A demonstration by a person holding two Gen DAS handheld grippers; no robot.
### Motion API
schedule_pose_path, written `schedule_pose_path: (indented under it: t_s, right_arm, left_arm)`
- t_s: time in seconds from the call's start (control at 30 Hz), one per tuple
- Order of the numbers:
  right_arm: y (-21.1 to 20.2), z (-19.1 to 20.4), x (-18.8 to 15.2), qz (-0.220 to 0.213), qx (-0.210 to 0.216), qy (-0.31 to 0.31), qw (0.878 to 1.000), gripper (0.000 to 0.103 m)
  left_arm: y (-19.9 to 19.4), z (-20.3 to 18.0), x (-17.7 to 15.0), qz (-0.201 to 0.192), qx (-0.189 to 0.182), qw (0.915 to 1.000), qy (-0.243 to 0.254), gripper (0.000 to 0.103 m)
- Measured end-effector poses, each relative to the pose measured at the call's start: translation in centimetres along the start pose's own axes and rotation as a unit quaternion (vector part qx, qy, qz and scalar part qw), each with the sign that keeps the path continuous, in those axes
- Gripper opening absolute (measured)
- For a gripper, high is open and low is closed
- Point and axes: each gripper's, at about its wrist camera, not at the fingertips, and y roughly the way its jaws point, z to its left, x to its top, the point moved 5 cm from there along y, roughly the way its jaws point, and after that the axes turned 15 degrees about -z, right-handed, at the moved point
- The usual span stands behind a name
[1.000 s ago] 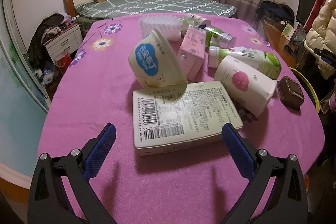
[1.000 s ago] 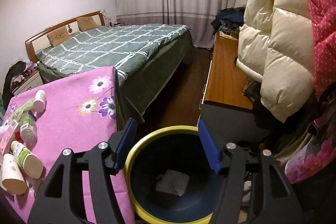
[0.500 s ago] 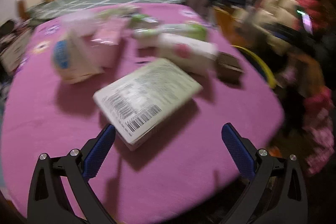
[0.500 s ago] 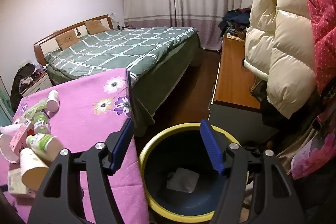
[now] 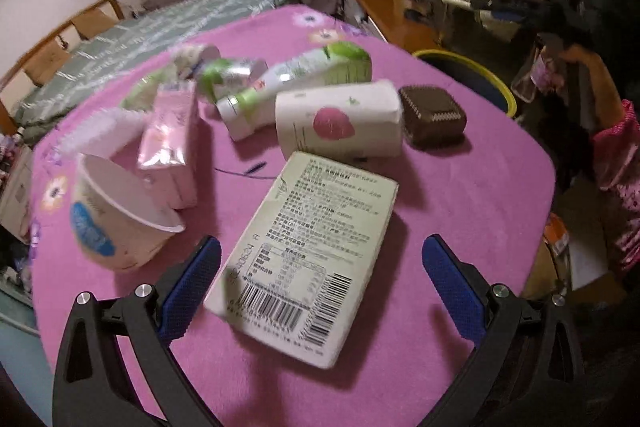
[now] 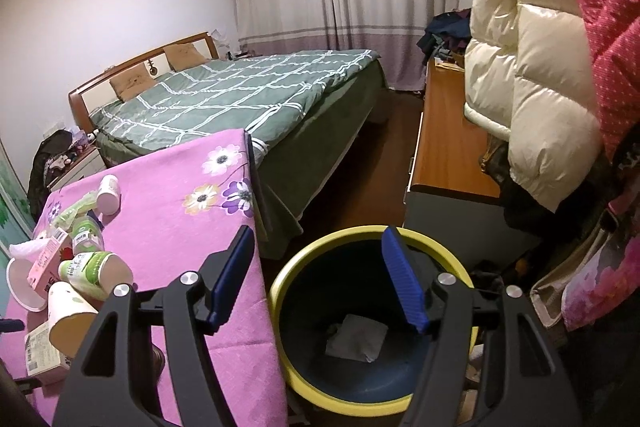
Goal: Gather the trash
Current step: 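Grasp the cardboard box with the left tool, then carry the box with the left tool over the bin and release it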
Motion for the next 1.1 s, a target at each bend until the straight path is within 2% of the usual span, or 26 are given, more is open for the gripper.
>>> schedule_pose_path:
  t_s: [0.13,0.37,0.4,0.47,0.57,0.67,0.8,0.9,1.1]
  right_arm:
    - [0.0,-0.5,-0.4,0.006,-0.003,0.003,1.0,0.064]
    - [0.6,-0.1,-1.4,0.019,0.008,0.007,1.0,0.065]
    - [0.5,0.1,-1.5,0.019,0.01,0.007,1.0,0.065]
    - [0.5,0.3,-1.5,0.019,0.013,0.006,1.0,0.065]
    - [0.3,0.3,-1.5,0.018,0.017,0.009,1.0,0.065]
    - [0.0,0.0,-1.6,0.017,0.019,0.016,1.0,0.065]
    - [-0.7,-0.2,-2.0,0.015,0.024,0.021,0.999,0.065]
    - [-1.5,-0.3,-2.3,0.015,0.027,0.021,0.999,0.065]
    - [-3.4,-1.5,-2.4,0.002,0.026,0.031,0.999,0.065]
  left_arm:
    - [1.8,0.8,-0.8,0.017,0.006,0.9998,0.001,0.099]
    - [4.3,0.9,-1.3,0.038,-0.014,0.9991,0.009,0.099]
    - [4.4,0.7,-1.3,0.038,-0.015,0.999,0.015,0.097]
    - [4.4,0.4,-1.2,0.041,-0.02,0.9988,0.018,0.086]
    - [4.2,0.1,-1.2,0.045,-0.02,0.9985,0.024,0.079]
    - [3.4,0.0,-1.3,0.047,-0.003,0.9987,0.022,0.074]
    - [1.6,0.1,-0.9,0.035,0.016,0.9993,-0.002,0.073]
    - [0.0,-0.2,0.3,0.021,0.029,0.9994,-0.002,0.073]
    - [-1.5,-2.2,5.4,-0.022,0.022,0.9995,0.007,0.073]
